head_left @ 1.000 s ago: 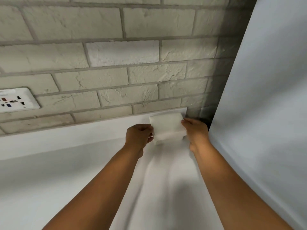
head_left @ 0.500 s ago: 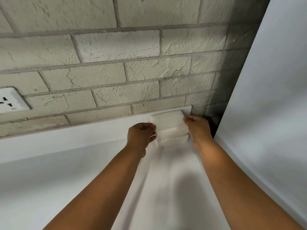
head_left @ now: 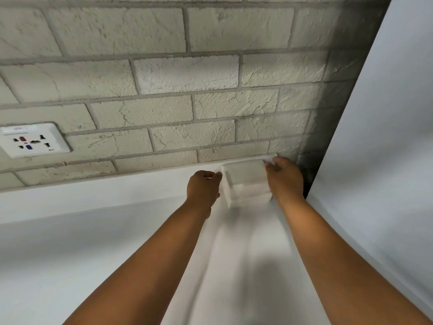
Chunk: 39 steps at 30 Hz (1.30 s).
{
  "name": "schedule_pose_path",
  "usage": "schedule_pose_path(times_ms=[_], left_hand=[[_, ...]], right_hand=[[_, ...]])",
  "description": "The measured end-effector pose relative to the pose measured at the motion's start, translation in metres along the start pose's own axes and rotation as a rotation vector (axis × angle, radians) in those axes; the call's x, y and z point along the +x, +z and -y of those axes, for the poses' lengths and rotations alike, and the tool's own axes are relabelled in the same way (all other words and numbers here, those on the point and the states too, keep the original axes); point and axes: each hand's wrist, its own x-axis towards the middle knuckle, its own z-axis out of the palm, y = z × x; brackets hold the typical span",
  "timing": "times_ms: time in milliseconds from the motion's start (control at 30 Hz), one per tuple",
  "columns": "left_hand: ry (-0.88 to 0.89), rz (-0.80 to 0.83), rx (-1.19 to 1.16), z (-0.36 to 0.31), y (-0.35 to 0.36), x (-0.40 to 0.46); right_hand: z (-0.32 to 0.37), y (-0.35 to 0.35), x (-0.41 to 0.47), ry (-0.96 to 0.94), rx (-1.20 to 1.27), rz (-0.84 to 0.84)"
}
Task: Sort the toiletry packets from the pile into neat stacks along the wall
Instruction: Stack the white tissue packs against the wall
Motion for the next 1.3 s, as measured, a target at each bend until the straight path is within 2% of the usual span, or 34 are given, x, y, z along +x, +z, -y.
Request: schedule_pose_path(times_ms=[100,300,567,933,1300], left_hand=[[0.048,-0.022,0.043,-0.011,-0.016,-0.011],[0.136,-0.055,0.078,-0.028,-0.068,-0.043],[0.147,-0.174,0.022,-0.027,-0.186,-0.082],[0.143,-0.456,-0.151,0.007,-0.403,-0.136],[0.073,-0.581,-0.166,0.047,-0.631,-0.144]], right_hand=[[0.02,-0.002,-0.018,-0.118,-0.054,-0.006],[0.074,0.005,-0.068,-0.18,0.091,0.126],[0.141,0.049,-0.154,-0.303,0.225,0.262],[0.227,0.177,-0.305,-0.36,0.322,0.552],[0.309,0.32,-0.439,-0.283,0.367,0.698]])
